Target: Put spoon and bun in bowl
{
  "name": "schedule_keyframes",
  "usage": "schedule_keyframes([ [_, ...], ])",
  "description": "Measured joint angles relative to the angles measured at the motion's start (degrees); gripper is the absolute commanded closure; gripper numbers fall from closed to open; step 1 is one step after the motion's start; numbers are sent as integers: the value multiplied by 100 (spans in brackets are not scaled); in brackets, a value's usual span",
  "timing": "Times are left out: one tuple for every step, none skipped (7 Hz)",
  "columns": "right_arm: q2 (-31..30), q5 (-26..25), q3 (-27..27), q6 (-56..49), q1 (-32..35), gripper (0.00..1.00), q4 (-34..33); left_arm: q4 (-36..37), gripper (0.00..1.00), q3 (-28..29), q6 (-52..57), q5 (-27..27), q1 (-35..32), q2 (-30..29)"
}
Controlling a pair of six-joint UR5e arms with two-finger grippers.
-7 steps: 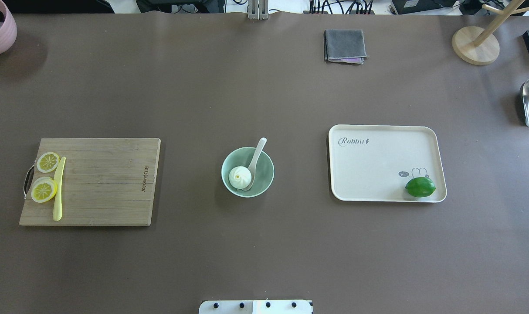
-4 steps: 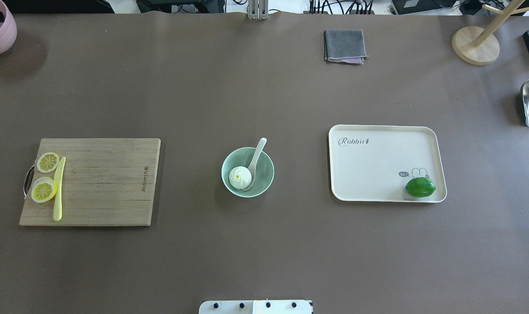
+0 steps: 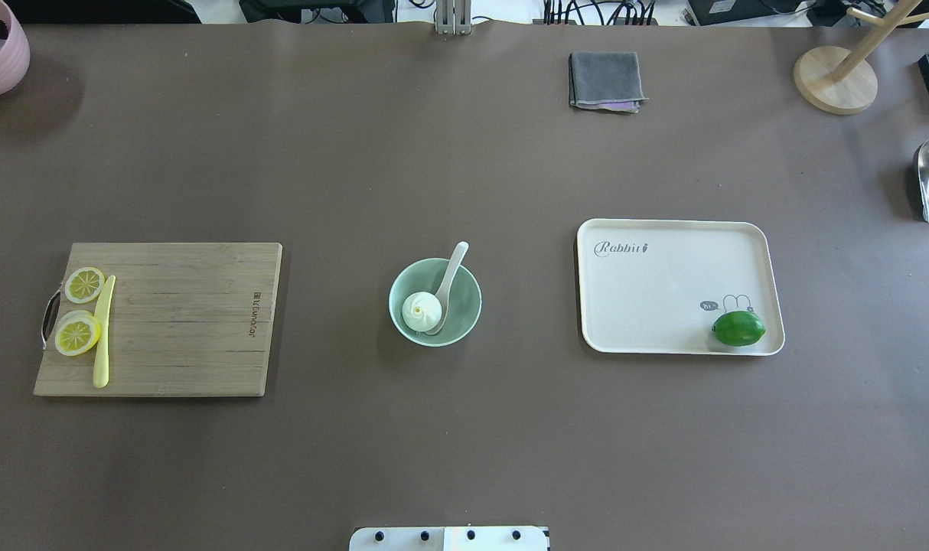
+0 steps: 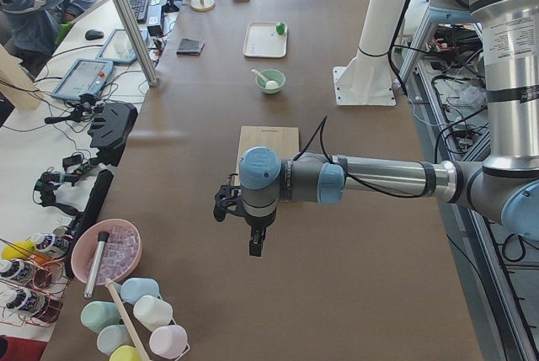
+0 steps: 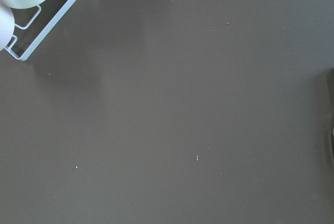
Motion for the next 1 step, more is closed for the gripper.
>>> schedule_keyframes([
  [39, -186, 33, -563, 94, 0, -443, 5, 2, 12, 0, -175, 3, 5],
])
